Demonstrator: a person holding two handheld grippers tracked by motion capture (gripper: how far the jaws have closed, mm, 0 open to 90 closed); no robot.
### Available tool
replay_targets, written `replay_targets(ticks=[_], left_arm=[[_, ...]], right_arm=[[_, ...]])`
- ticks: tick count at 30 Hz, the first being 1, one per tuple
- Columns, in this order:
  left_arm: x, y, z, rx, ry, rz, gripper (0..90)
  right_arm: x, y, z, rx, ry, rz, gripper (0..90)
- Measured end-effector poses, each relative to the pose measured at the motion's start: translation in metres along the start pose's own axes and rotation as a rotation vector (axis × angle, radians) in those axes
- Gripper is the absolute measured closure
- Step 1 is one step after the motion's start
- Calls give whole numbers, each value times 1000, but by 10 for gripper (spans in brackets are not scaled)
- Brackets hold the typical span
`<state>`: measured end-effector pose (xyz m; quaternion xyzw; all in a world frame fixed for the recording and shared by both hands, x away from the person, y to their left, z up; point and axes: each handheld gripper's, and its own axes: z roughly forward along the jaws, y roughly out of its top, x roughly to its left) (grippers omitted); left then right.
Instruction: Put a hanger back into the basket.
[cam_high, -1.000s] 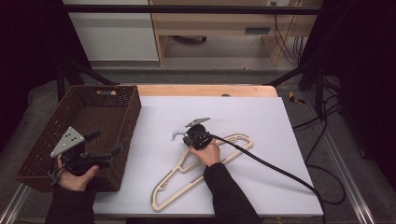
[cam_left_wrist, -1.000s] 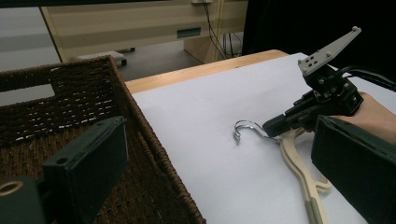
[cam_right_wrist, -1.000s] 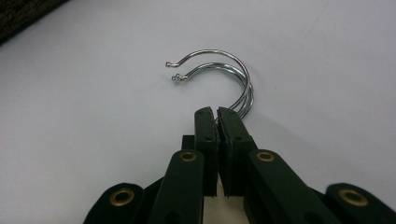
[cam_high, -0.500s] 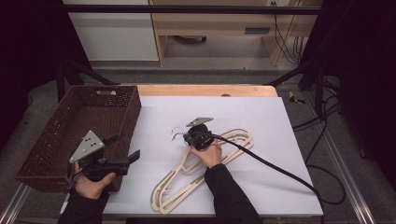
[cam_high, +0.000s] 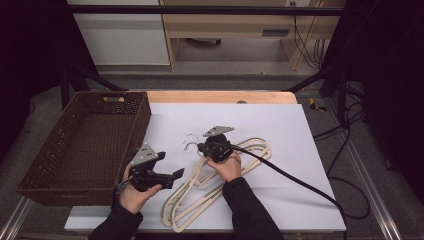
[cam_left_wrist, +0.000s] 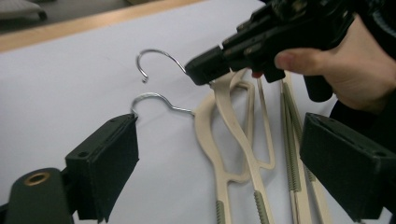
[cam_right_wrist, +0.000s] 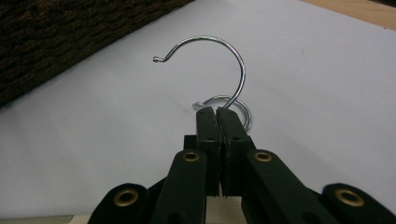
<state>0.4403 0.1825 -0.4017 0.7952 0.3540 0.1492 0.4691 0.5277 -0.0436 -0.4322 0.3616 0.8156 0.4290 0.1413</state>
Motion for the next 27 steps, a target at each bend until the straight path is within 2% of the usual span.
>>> replay_targets(ticks=[1,3,5,6,9,11,13,15,17,22,23,24,25,27], left_arm=[[-1,-1,8,19,-10,3,126],[-3,-5,23,70,-26,3,150],[-3,-5,29,80,-25,7,156],[-4,-5,33,88,-39,4,176],[-6,-4,46,104,-73,-3,296],[-7,-3,51,116,-86,-1,313],[-10,-2,61,123,-88,-4,374],[-10,-2,66,119,-92,-16,418],[-9,-1,72,124,-105,-41,470],[-4,-3,82,151,-151,-95,641],[-4,-3,82,151,-151,-95,673],[-5,-3,83,148,-170,-110,673],[-5,-3,83,147,-169,-111,709],[-5,-2,83,153,-181,-122,716]], right_arm=[[1,0,-1,1,-2,14,890],[2,0,-4,-11,1,-10,890],[2,1,-5,-12,3,-12,890],[3,1,-5,-17,4,-10,890],[5,2,-8,-27,7,-13,890],[4,2,-10,-20,14,-26,890],[6,2,-12,-33,13,-26,890],[6,2,-13,-37,21,-42,890],[7,2,-14,-43,22,-34,890],[9,2,-18,-49,31,-48,890],[9,2,-18,-49,31,-48,890],[9,2,-19,-50,29,-49,890],[9,2,-20,-51,30,-48,890],[8,2,-22,-52,34,-45,889]])
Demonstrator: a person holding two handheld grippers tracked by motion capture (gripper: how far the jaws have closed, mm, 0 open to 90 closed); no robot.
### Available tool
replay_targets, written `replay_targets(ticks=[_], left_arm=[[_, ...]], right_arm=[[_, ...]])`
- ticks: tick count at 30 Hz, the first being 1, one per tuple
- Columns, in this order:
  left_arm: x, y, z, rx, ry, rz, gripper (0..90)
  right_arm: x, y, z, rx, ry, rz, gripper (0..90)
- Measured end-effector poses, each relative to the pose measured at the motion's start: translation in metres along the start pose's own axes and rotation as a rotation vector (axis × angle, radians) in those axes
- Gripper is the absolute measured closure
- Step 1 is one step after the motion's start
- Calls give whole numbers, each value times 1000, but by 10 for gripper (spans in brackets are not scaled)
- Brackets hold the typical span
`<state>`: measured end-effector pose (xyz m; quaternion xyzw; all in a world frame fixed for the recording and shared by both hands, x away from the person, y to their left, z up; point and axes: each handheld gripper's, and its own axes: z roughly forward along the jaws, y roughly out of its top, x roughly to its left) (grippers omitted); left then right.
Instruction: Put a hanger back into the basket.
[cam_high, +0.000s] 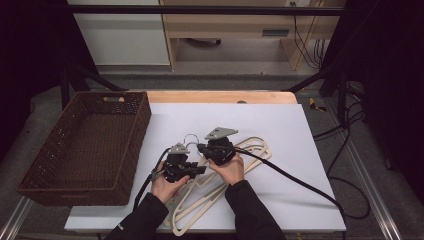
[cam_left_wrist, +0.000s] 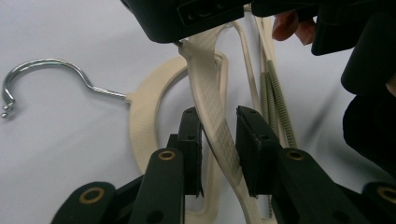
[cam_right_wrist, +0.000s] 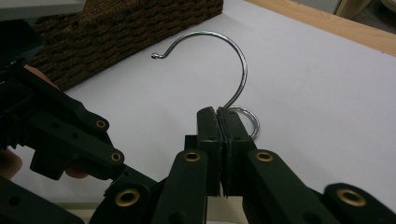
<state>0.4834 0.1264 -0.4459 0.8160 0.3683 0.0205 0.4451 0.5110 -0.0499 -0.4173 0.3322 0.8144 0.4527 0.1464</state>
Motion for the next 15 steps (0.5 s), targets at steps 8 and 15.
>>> replay_targets(ticks=[8,15], left_arm=[[-9,2,-4,-19,-28,-36,757],[-30,4,-14,-79,-55,-28,807]], right_arm=[[-1,-3,-17,-27,9,-15,808],[-3,-11,-47,-92,31,-32,629]])
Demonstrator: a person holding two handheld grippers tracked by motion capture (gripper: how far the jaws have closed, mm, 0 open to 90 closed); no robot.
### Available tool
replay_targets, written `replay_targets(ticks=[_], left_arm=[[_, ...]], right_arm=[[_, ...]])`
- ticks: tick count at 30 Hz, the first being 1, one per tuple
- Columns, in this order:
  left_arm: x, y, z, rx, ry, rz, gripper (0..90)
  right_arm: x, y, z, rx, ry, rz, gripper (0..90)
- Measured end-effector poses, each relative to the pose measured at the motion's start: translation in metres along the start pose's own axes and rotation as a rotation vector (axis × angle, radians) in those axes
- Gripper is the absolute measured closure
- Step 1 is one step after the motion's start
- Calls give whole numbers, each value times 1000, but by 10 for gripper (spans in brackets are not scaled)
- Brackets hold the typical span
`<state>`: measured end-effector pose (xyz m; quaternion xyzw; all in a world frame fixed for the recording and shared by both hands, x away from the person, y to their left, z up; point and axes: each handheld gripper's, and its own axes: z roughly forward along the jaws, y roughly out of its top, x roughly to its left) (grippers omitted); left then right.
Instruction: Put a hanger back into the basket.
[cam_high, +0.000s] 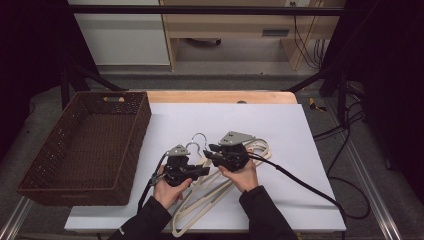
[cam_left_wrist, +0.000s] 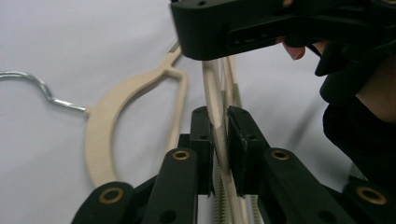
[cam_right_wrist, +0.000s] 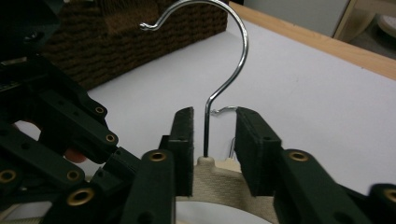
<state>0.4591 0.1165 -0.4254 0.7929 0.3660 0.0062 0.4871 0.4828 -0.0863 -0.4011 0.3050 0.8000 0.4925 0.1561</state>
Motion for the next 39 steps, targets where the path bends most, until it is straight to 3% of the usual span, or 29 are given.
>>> replay_targets(ticks=[4,6,8,10,11,20,28,39], left_arm=[[-13,0,-3,-20,-24,9,838],[-15,0,-3,-25,-26,12,846],[-23,0,-4,-31,-23,24,853],[-26,1,-5,-31,-22,34,855],[-31,1,-5,-32,-16,52,857],[-52,9,-17,-49,2,128,859],[-55,24,-42,-89,26,168,859],[-42,53,-91,-153,62,184,860]], right_arm=[[-2,-5,-32,-72,-6,0,459],[-3,-6,-37,-82,-12,6,433],[-9,-12,-59,-138,-24,36,357],[-11,-14,-64,-149,-29,45,334],[-16,-20,-79,-173,-54,68,282],[-29,-46,-119,-202,-129,101,140],[-36,-61,-133,-199,-170,105,97],[-43,-71,-138,-176,-209,130,65]])
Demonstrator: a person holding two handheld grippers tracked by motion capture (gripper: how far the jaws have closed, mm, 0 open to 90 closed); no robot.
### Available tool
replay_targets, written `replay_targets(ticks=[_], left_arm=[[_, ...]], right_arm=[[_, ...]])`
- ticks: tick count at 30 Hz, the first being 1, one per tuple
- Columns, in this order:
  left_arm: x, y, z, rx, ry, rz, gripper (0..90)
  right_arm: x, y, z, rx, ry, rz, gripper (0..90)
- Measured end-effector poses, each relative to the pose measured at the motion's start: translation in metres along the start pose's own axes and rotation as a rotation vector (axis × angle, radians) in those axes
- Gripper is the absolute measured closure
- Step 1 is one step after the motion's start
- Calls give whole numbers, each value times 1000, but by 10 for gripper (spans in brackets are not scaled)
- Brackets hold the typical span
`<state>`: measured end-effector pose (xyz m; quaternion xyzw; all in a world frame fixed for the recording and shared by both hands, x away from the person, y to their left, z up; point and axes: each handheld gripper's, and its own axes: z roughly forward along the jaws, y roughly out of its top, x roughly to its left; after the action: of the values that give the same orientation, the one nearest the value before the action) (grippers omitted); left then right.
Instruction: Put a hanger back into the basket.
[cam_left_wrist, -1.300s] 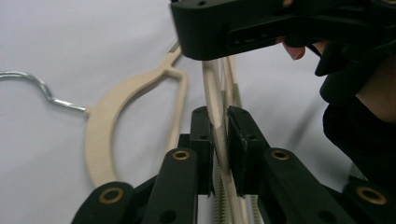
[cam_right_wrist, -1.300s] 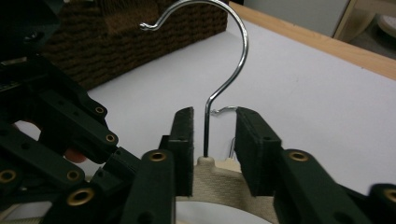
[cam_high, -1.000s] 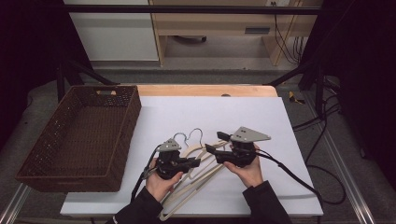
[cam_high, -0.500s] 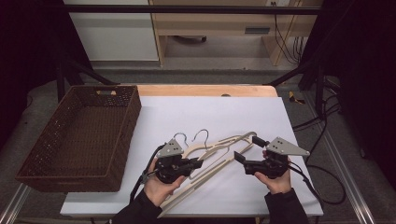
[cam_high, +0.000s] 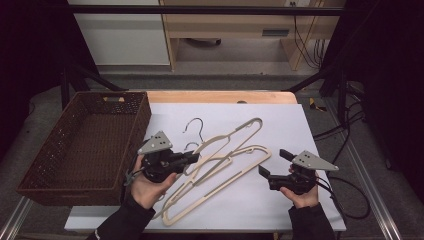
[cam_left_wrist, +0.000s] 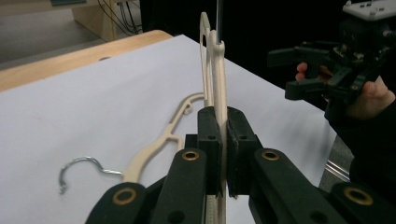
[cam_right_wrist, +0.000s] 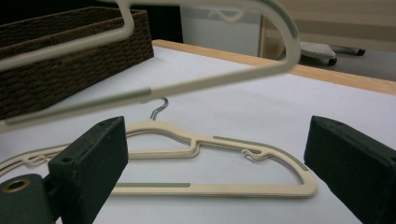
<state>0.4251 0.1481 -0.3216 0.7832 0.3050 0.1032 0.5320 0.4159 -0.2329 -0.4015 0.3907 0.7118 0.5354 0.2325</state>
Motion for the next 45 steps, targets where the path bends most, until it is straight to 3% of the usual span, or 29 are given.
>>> replay_targets(ticks=[7,9,15,18,27,33,42,45], left_arm=[[14,23,-26,-24,31,36,860],[23,35,-39,-25,54,53,860],[40,45,-57,-32,92,64,860],[57,48,-72,-38,120,54,860],[90,47,-102,-43,178,31,860],[114,46,-125,-27,251,34,860],[158,32,-152,6,337,2,860],[166,29,-157,12,352,-10,860]], right_arm=[[-2,-1,1,11,-4,13,64],[-3,-2,1,20,-10,19,62],[-4,-3,2,28,-12,24,59],[-4,-4,3,31,-15,22,57],[-4,-4,5,39,-14,27,58],[-4,-6,7,48,-17,25,56],[-5,-6,7,49,-17,18,51],[-5,-6,7,49,-18,17,51]])
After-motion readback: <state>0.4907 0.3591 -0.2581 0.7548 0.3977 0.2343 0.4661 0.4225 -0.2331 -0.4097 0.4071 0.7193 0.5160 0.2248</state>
